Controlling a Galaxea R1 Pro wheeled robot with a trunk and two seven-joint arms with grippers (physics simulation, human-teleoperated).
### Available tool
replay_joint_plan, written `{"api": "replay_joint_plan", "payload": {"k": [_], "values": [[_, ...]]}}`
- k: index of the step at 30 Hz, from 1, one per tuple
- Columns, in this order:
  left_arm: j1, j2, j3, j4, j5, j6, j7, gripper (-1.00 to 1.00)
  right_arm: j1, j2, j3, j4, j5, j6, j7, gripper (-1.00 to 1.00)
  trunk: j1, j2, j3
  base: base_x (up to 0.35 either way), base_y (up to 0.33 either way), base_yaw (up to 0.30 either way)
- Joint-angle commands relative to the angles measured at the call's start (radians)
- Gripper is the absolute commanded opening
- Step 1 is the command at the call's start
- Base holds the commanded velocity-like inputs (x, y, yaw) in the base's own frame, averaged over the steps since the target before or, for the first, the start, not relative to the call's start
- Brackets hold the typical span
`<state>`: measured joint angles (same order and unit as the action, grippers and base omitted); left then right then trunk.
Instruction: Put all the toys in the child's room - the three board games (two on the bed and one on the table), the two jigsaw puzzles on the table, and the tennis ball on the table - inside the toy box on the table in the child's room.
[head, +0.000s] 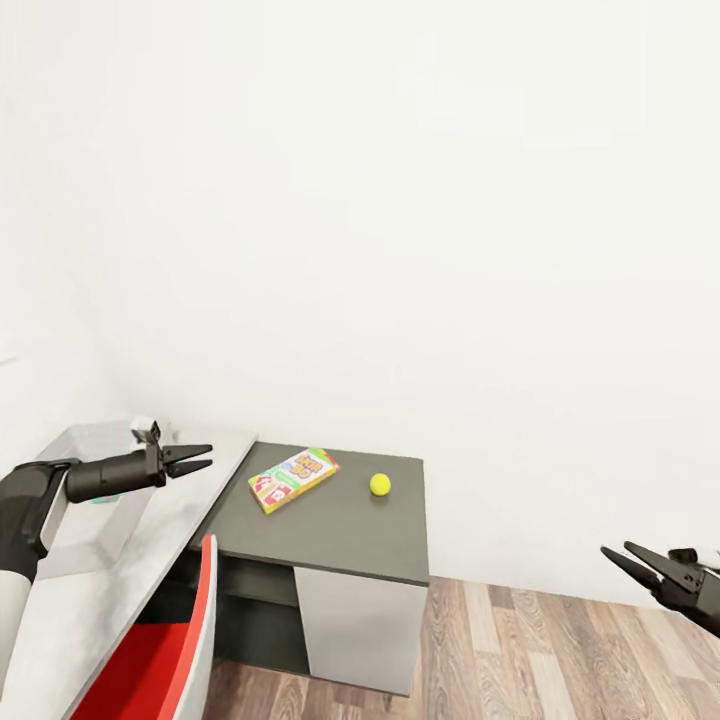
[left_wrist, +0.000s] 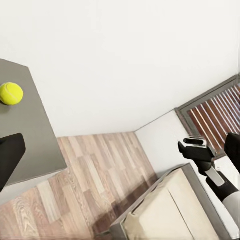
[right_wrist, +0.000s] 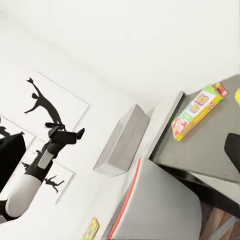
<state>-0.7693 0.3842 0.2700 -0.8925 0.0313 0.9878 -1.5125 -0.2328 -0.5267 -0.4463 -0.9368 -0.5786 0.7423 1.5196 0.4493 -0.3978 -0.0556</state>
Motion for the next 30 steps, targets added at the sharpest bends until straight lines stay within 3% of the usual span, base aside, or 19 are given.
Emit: {"api": "replay_joint_plan", "payload": {"k": [1,12,15,21,30], "values": [[0.010,-0.001,0.000,0.000,0.000,0.008,-0.007,1.00,0.021,0.009,-0.002,0.001,-0.002,-0.009,0.015,1.00,0.001,-0.002,-0.001,0.000,0.000,-0.205],[0.066,0.001,0.002,0.000,0.000,-0.057,-0.020,1.00,0.131,0.036,-0.022,0.002,-0.022,-0.094,0.034,1.00,0.001,-0.002,0.015,0.000,0.000,-0.205],[0.088,-0.002,0.001,0.000,0.001,-0.071,-0.033,1.00,0.148,0.059,-0.024,0.002,-0.024,-0.136,0.034,1.00,0.001,-0.002,0.019,0.000,0.000,-0.205],[0.107,-0.003,0.002,0.000,0.000,-0.079,-0.058,1.00,0.157,0.095,-0.027,0.001,-0.025,-0.189,0.034,1.00,0.001,-0.002,0.027,0.000,0.000,-0.179],[0.117,0.000,0.004,-0.001,0.000,-0.081,-0.058,1.00,0.159,0.107,-0.045,-0.010,-0.039,-0.193,0.034,1.00,0.001,-0.002,0.029,0.000,-0.049,-0.206]]}}
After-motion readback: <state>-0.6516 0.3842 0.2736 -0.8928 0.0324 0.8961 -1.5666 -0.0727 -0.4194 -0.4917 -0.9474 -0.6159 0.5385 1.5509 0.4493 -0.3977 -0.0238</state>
